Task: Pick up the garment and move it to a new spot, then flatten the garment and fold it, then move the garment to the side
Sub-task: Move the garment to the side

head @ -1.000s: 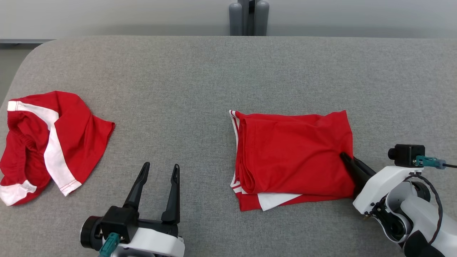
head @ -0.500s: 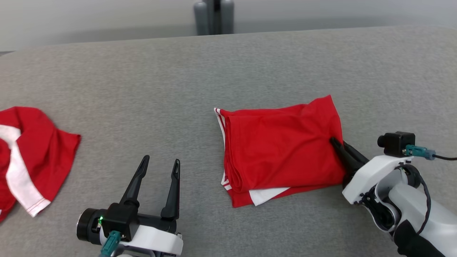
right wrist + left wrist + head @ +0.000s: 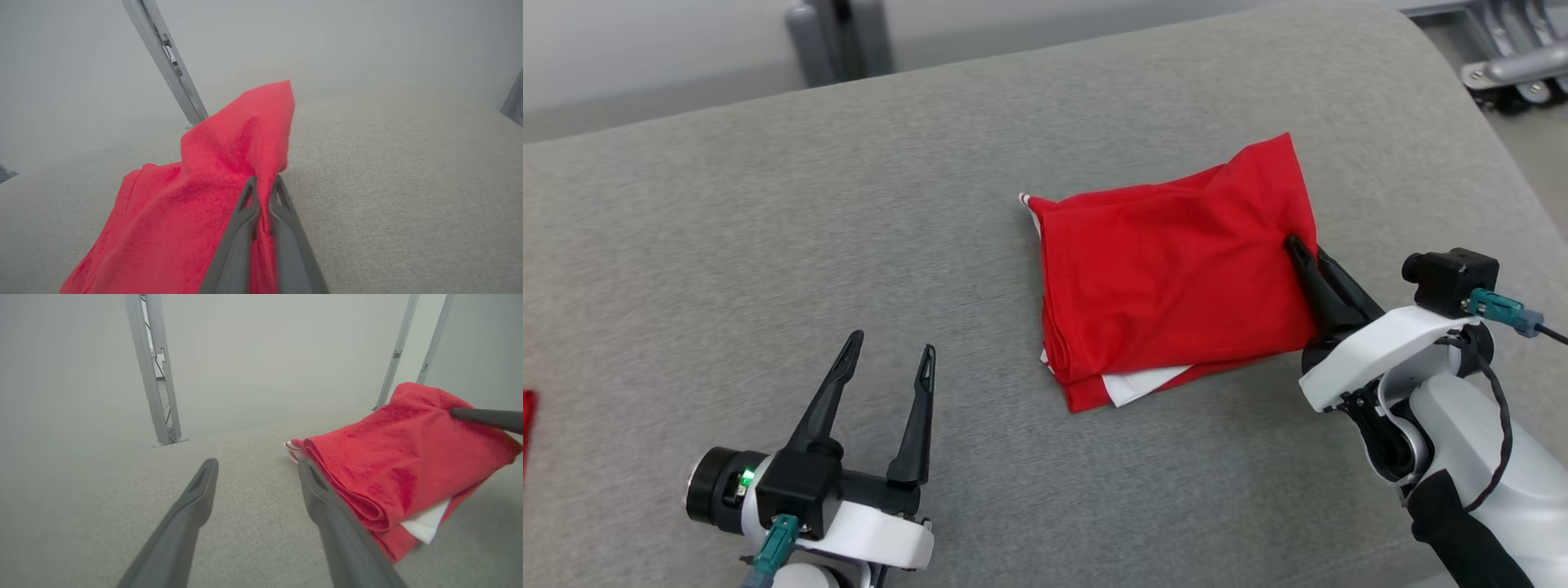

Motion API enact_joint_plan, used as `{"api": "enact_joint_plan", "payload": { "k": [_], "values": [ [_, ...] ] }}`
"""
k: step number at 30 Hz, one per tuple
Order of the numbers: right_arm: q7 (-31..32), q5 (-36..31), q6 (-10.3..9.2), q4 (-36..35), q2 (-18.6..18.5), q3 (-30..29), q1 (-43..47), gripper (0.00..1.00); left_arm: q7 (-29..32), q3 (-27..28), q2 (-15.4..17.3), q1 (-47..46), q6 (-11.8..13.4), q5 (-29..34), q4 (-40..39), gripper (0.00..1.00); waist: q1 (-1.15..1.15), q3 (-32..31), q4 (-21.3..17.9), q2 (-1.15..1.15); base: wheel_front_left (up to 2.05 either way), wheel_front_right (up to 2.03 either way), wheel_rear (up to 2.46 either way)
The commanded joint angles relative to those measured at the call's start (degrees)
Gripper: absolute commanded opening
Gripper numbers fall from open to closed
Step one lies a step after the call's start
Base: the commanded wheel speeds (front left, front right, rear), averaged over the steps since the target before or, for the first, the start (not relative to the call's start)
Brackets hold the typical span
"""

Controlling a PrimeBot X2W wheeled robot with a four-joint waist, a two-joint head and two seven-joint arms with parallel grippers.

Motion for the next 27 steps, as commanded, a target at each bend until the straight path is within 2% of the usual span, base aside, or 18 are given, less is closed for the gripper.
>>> {"api": "enact_joint_plan", "payload": {
  "k": [1, 8, 13, 19, 27],
  "values": [
    [-0.36, -1.03, -0.02, -0.47, 0.28, -1.11, 0.63, 0.0, -0.18, -0.24, 0.86, -1.28, -0.24, 1.09, -0.18, 1.0, 0.0, 0.88, -2.81, 0.0, 0.0, 0.0, 0.0],
    [-0.36, -5.6, -0.02, -1.89, 2.5, -6.39, 1.94, 0.0, -0.18, -1.77, 1.94, -2.24, -0.42, 3.47, -0.55, 1.0, 0.0, 1.78, -7.32, 0.0, 0.0, 0.0, 0.0],
    [-0.37, -7.47, -0.02, -1.29, 3.2, -8.02, 2.38, 0.0, -0.18, -2.0, 2.37, -2.42, -0.36, 3.81, -1.01, 1.0, 0.0, 2.03, -9.68, 0.0, 0.0, 0.0, 0.0],
    [-0.36, -8.89, -0.02, 0.69, 2.42, -8.28, 0.35, 0.0, -0.18, -2.8, 2.68, -3.23, -0.62, 4.27, -1.76, 1.0, 0.0, 2.94, -10.11, 0.0, 0.0, 0.0, 0.0],
    [-0.37, -14.41, -0.02, 6.16, -1.23, -13.32, -7.0, 0.0, 1.23, -7.06, 2.86, -9.13, -2.55, 7.27, -4.9, 1.0, 0.0, 7.73, -7.32, 0.0, 0.0, 0.0, 0.0]
  ]
}}
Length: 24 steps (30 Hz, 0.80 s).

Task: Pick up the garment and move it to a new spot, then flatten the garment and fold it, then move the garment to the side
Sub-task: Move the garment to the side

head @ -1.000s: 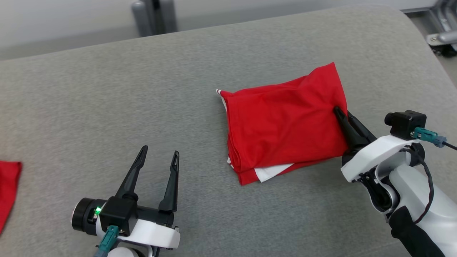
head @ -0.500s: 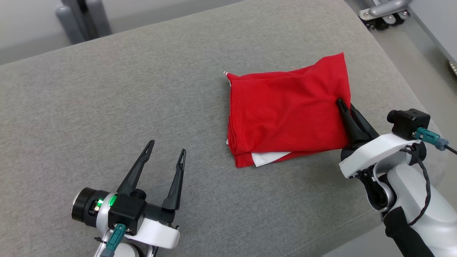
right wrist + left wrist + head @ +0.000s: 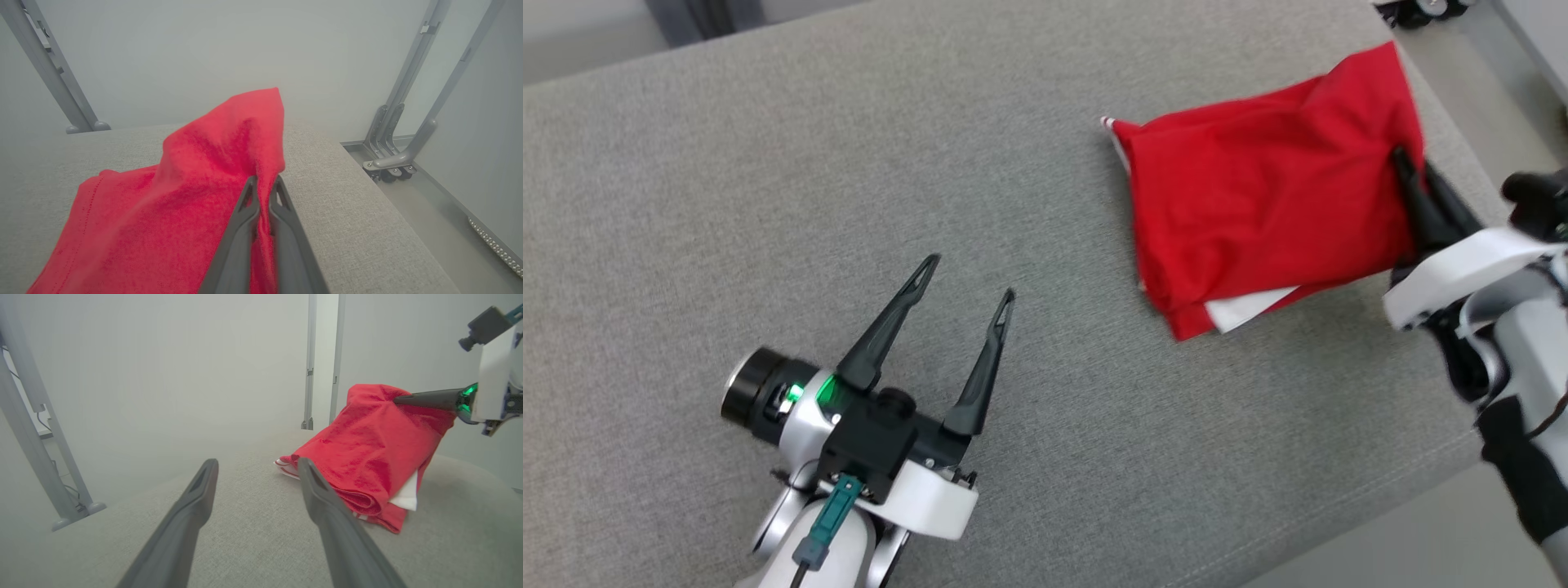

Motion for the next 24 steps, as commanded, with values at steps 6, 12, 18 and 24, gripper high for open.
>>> {"api": "enact_joint_plan", "payload": {
  "k": [6, 12, 18, 24],
  "values": [
    [-0.37, -8.41, -0.02, 3.09, -3.26, -7.31, -7.27, 0.0, 2.31, -1.93, 0.24, -6.99, -1.48, 2.31, -3.63, 1.0, 0.0, 6.67, 2.64, 0.0, 0.0, 0.0, 0.0],
    [-0.36, -19.59, -0.02, 3.74, -4.62, -16.44, -11.1, 0.0, 3.75, -2.58, 0.74, -10.01, -2.09, 2.86, -6.51, 1.0, 0.0, 11.09, 3.96, 0.0, 0.0, 0.0, 0.0],
    [-0.37, -29.41, -0.02, 2.1, -3.74, -22.78, -11.98, 0.0, 4.2, -2.69, 1.22, -11.07, -1.99, 3.01, -7.63, 1.0, 0.0, 13.86, 4.96, 0.0, 0.0, 0.0, 0.0],
    [-0.37, -39.76, -0.02, 3.82, -2.54, -27.79, -11.71, 0.01, 3.94, -3.09, 1.32, -11.67, -2.04, 2.64, -7.64, 1.0, 0.0, 14.69, 5.75, 0.0, 0.0, 0.0, 0.0]
  ]
}}
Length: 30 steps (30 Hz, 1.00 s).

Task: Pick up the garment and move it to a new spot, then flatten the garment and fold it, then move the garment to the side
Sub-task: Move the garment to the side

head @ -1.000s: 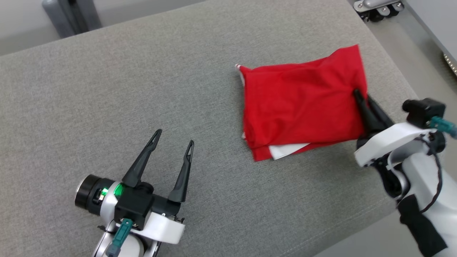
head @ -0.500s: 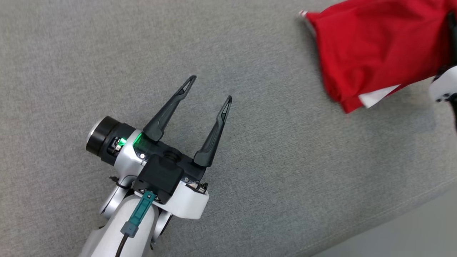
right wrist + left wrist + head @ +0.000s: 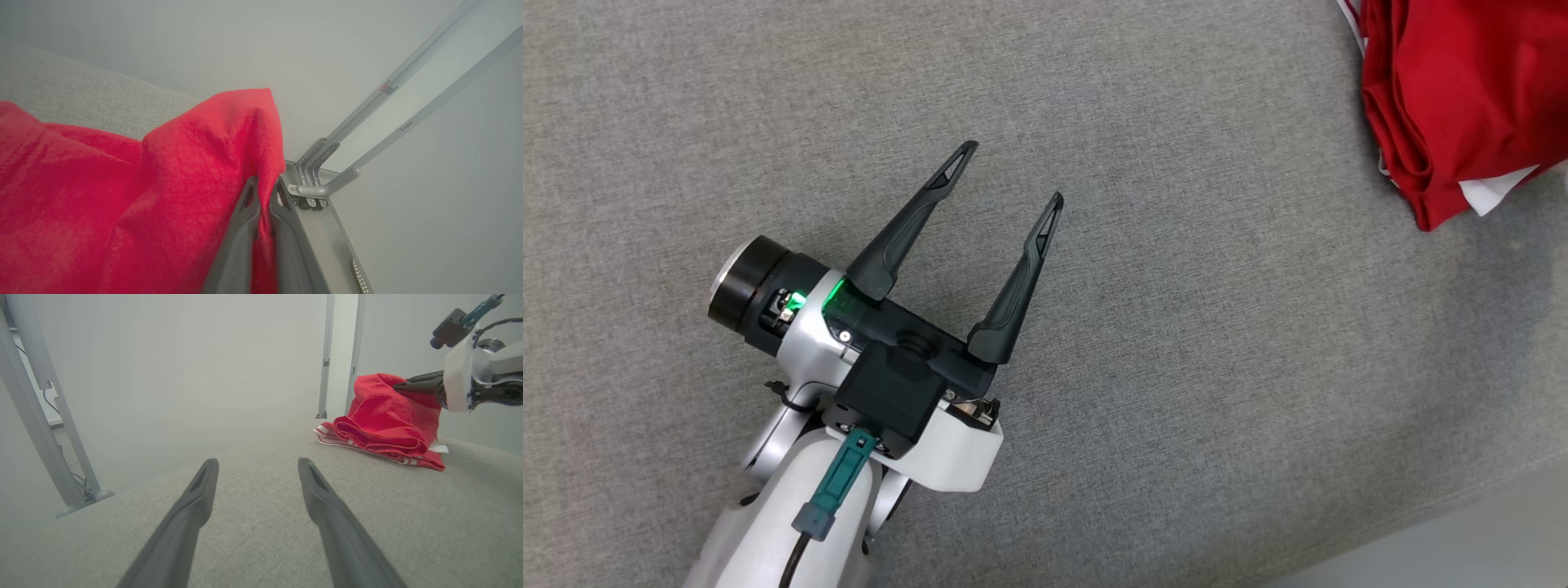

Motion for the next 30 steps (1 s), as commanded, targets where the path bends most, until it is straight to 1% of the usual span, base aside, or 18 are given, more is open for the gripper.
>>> {"api": "enact_joint_plan", "payload": {
  "k": [1, 2, 3, 4, 5, 9, 11, 13, 15, 17, 24, 30],
  "values": [
    [-0.37, -3.99, -0.02, 0.57, -0.4, -1.94, -0.13, 0.31, -0.19, -0.11, 0.14, -1.11, -0.14, -0.11, -0.11, 1.0, 0.0, -0.03, 0.46, 0.0, 0.0, 0.0, 0.0],
    [-0.37, -6.2, -0.03, 0.63, -0.35, -3.09, -0.08, 0.38, -0.3, -0.15, 0.18, -1.16, -0.09, -0.13, 0.02, 1.0, 0.0, -0.16, 0.62, 0.0, 0.0, 0.0, 0.0],
    [-0.37, -8.62, -0.03, 0.58, -0.19, -4.73, -0.12, 0.67, -0.39, -0.15, 0.29, -1.24, 0.05, -0.08, 0.12, 1.0, 0.0, -0.28, 0.75, 0.0, 0.0, 0.0, 0.0],
    [-0.37, -10.98, -0.03, 0.01, 0.15, -6.07, -0.18, 1.0, -0.5, -0.18, 0.34, -1.29, 0.1, -0.12, 0.28, 1.0, 0.0, -0.43, 0.92, 0.0, 0.0, 0.0, 0.0],
    [-0.37, -10.98, -0.03, 0.01, 0.15, -6.07, -0.18, 1.0, -0.5, -0.18, 0.34, -1.29, 0.1, -0.12, 0.28, 1.0, 0.0, -0.43, 0.92, 0.0, 0.0, 0.0, 0.0],
    [-0.29, -17.87, -0.02, -3.92, 3.0, -10.71, 0.34, 1.0, -0.77, -0.34, 0.38, -1.01, 0.45, -0.38, 0.68, 1.0, 0.0, -1.33, 1.62, 0.0, 0.0, 0.0, 0.0],
    [-0.24, -18.86, -0.03, -6.24, 5.14, -11.11, 0.96, 1.0, -1.11, -0.25, 0.38, -0.57, 0.77, -0.56, 0.93, 1.0, 0.0, -2.02, 1.87, 0.0, 0.0, 0.0, 0.0],
    [-0.24, -18.16, -0.03, -7.95, 7.43, -10.53, 1.8, 1.0, -1.3, -0.17, 0.26, -0.09, 1.08, -0.85, 1.27, 1.0, 0.0, -2.9, 2.2, 0.0, 0.0, 0.0, 0.0],
    [-0.23, -15.58, -0.03, -9.33, 9.86, -8.57, 2.77, 1.0, -1.71, 0.05, -0.02, 0.55, 1.6, -1.47, 1.75, 1.0, 0.0, -4.05, 2.64, 0.0, 0.0, 0.0, 0.0],
    [-0.23, -11.62, -0.03, -9.75, 11.63, -5.55, 4.35, 1.0, -1.96, 0.43, -0.22, 1.12, 2.16, -2.1, 2.45, 1.0, 0.0, -5.49, 3.14, 0.0, 0.0, 0.0, 0.0],
    [-0.23, 0.17, -0.02, -12.21, 13.69, 7.27, 11.02, 1.0, -3.73, 2.35, -1.46, 4.68, 4.72, -5.74, 6.42, 1.0, 0.0, -11.44, 5.8, 0.0, 0.0, 0.0, 0.0],
    [-0.23, 8.49, -0.02, -15.9, 14.39, 13.59, 17.65, 1.0, -4.78, 4.63, -2.82, 7.59, 6.76, -10.5, 11.04, 1.0, 0.0, -17.04, 9.1, 0.0, 0.0, 0.0, 0.0]
  ]
}}
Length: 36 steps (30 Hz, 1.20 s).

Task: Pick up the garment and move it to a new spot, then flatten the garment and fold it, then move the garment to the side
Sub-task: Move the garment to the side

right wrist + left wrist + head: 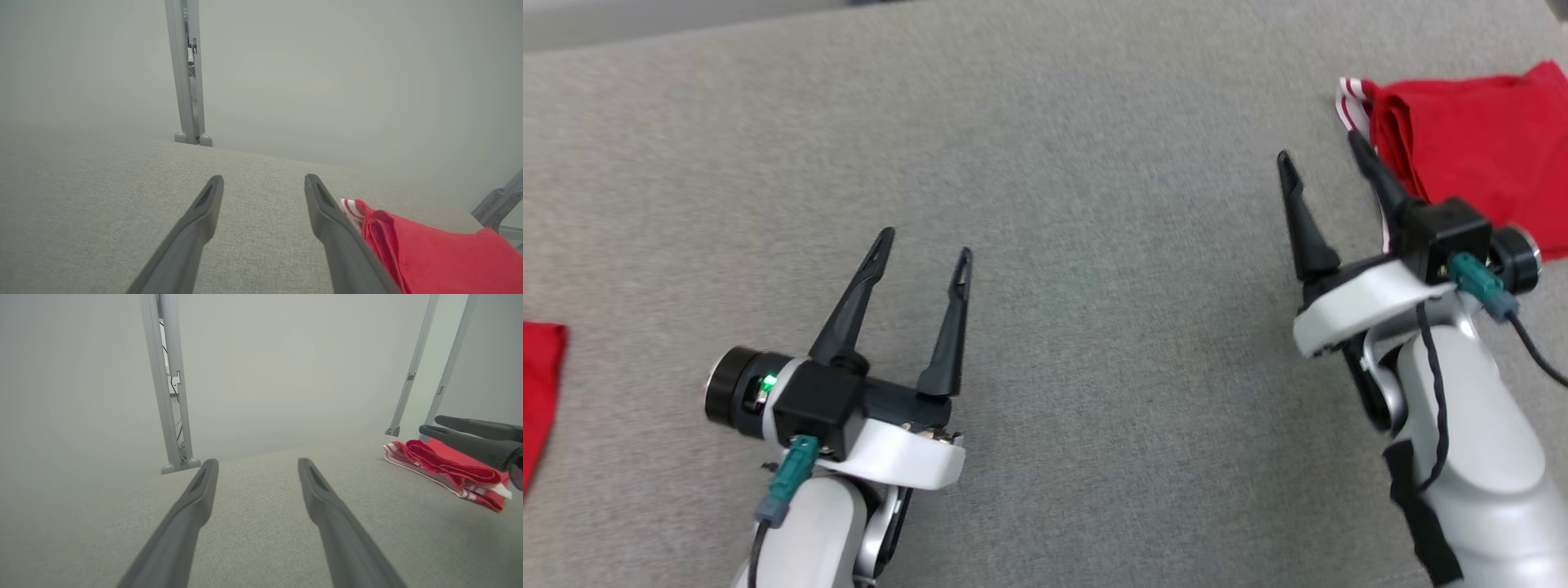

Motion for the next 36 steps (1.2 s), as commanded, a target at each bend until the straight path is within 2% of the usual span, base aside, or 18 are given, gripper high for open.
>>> {"api": "enact_joint_plan", "payload": {
  "k": [1, 6, 18, 30, 36],
  "values": [
    [-0.07, 1.47, -0.02, -1.21, -0.08, 0.6, 1.97, 1.0, -0.41, 0.82, -0.04, 0.85, 0.52, -1.32, 0.63, 1.0, 0.0, -3.46, 2.63, 0.0, 0.0, 0.0, 0.0],
    [-0.07, 5.33, -0.02, -6.04, -0.6, 2.87, 8.3, 1.0, -0.69, 2.8, -0.58, 3.24, 1.52, -4.09, 3.1, 1.0, 0.0, -8.03, 4.7, 0.0, 0.0, 0.0, 0.0],
    [-0.07, 7.77, -0.02, -18.66, 0.15, -0.11, 22.28, 1.0, -0.78, 7.68, -0.87, 10.72, 2.01, -3.64, 1.52, 1.0, 0.0, -14.73, 6.64, 0.0, 0.0, 0.0, 0.0],
    [-0.07, 9.37, -0.02, -21.52, 0.34, -1.0, 32.47, 1.0, -0.79, 12.68, -1.38, 19.18, 3.09, -4.54, 0.55, 1.0, 0.0, -20.33, 6.63, 0.0, 0.0, 0.0, 0.0],
    [-0.07, 9.67, -0.02, -22.22, 0.44, -1.27, 34.5, 1.0, -0.79, 13.96, -1.47, 21.19, 2.87, -4.63, 0.34, 1.0, 0.0, -21.49, 7.01, 0.0, 0.0, 0.0, 0.0]
  ]
}}
